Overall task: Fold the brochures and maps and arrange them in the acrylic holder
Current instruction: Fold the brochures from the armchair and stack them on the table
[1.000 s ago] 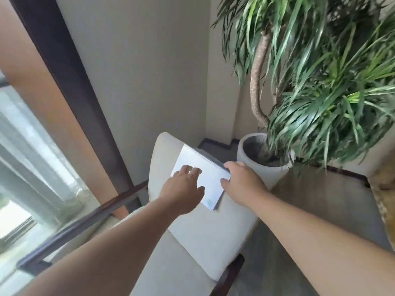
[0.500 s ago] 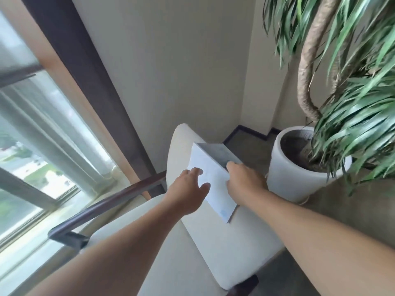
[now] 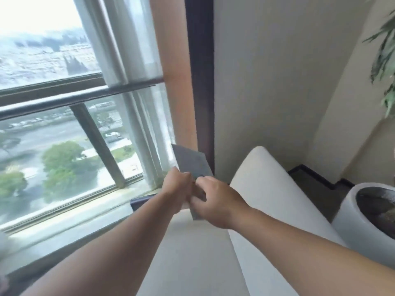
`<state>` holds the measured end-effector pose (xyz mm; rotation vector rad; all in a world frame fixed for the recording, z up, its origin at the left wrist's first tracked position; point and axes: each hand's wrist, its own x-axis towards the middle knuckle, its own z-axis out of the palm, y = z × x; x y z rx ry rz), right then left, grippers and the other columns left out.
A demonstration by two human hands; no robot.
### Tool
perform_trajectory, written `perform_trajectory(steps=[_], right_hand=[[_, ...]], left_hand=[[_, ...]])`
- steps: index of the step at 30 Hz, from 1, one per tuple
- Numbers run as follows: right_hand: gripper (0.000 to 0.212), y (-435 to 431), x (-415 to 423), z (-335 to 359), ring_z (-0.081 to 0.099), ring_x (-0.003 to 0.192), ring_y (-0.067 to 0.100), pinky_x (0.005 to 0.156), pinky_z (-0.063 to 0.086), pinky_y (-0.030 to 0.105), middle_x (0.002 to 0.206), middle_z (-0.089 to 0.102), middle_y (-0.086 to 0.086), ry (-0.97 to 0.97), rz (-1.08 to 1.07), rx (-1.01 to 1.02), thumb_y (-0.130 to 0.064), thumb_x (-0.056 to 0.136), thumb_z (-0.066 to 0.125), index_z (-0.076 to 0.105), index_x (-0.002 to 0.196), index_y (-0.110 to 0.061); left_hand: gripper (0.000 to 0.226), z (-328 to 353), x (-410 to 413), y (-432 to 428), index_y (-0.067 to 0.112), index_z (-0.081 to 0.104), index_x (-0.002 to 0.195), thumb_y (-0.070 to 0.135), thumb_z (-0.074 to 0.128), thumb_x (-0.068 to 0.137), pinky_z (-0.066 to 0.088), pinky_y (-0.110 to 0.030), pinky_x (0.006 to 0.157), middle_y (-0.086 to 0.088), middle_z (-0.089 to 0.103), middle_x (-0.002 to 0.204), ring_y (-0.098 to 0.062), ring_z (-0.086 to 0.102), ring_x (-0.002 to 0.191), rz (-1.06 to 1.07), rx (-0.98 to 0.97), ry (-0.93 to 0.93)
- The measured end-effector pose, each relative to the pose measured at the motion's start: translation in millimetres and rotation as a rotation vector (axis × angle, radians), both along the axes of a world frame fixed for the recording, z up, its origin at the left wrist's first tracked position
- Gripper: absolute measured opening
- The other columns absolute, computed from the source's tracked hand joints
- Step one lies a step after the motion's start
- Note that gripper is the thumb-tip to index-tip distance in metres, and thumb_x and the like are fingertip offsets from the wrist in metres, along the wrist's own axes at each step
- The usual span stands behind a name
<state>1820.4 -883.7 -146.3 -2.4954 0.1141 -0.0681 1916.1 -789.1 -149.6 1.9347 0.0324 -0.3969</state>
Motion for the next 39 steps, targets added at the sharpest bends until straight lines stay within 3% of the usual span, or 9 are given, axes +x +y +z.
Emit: perform_trajectory(steps=[4,6,12,16,20,27,31,36,39], right_hand=[[0.053,85,37,13,0.055,0.113,0.021,0.092,0.047,0.037,0.128,0.052,-0.002,-0.013,-0.137,0.184,-0.056,0.088,0.052,0.050,0.130,-0.025],[0.061,136,53,16,0.055,0.117,0.027,0.084,0.046,0.036,0.135,0.052,0.006,0.059,-0.197,0.214,-0.051,0.092,0.052,0.039,0.142,-0.018],[0.061,339,80,9,0.057,0.099,0.029,0.077,0.042,0.034,0.117,0.060,0.007,0.085,-0.036,0.221,-0.047,0.087,0.053,0.044,0.135,-0.012],[0.065,474,86,8,0.053,0.122,0.032,0.092,0.042,0.036,0.141,0.053,0.012,0.099,0.141,0.186,-0.045,0.092,0.053,0.036,0.146,-0.012],[0.064,592,93,2,0.049,0.129,0.032,0.098,0.039,0.036,0.143,0.051,0.015,0.116,0.311,0.171,-0.039,0.093,0.055,0.035,0.147,-0.010],[0.064,745,123,-30,0.056,0.119,0.027,0.085,0.041,0.031,0.140,0.054,0.009,0.187,0.513,0.189,-0.039,0.092,0.054,0.036,0.147,-0.013],[0.055,803,159,-49,0.057,0.088,0.016,0.074,0.041,0.031,0.124,0.059,0.004,0.225,0.564,0.208,-0.038,0.091,0.051,0.041,0.141,-0.018],[0.056,848,203,-68,0.053,0.090,0.022,0.074,0.043,0.033,0.123,0.058,0.007,0.279,0.550,0.158,-0.037,0.093,0.050,0.038,0.143,-0.015],[0.055,867,224,-80,0.057,0.107,0.027,0.080,0.042,0.033,0.133,0.058,0.010,0.296,0.515,0.127,-0.036,0.094,0.050,0.039,0.143,-0.014]], left_hand=[[0.027,19,-3,132,0.010,0.064,0.108,0.000,0.057,0.084,0.060,-0.051,0.069,-0.017,0.071,0.099,-0.036,0.071,0.085,0.046,-0.222,-0.015],[0.031,24,-11,204,0.008,0.063,0.114,-0.003,0.058,0.085,0.058,-0.057,0.072,-0.021,0.070,0.106,-0.041,0.069,0.092,0.053,-0.324,-0.025],[0.036,21,-43,436,0.004,0.063,0.116,-0.003,0.062,0.080,0.056,-0.040,0.060,-0.023,0.070,0.104,-0.034,0.070,0.080,0.161,-0.451,-0.100],[0.034,13,-71,582,0.014,0.066,0.115,-0.002,0.057,0.086,0.058,-0.050,0.070,-0.016,0.072,0.107,-0.038,0.069,0.091,0.407,-0.350,-0.127],[0.033,0,-95,695,0.017,0.064,0.113,-0.002,0.052,0.089,0.058,-0.055,0.076,-0.017,0.070,0.109,-0.039,0.068,0.095,0.628,-0.294,-0.132],[0.029,-27,-89,814,0.021,0.062,0.111,0.003,0.050,0.092,0.056,-0.052,0.085,-0.009,0.070,0.111,-0.031,0.068,0.098,0.794,-0.208,-0.089],[0.027,-45,-55,863,0.022,0.060,0.109,0.005,0.049,0.093,0.056,-0.050,0.086,-0.008,0.069,0.112,-0.029,0.068,0.100,0.845,-0.172,-0.051],[0.028,-64,-12,917,0.027,0.061,0.108,0.006,0.048,0.093,0.056,-0.054,0.086,-0.007,0.070,0.111,-0.030,0.068,0.100,0.842,-0.177,0.021],[0.028,-82,7,950,0.027,0.060,0.111,0.007,0.049,0.093,0.055,-0.053,0.087,-0.005,0.070,0.110,-0.029,0.069,0.098,0.841,-0.153,0.071]])
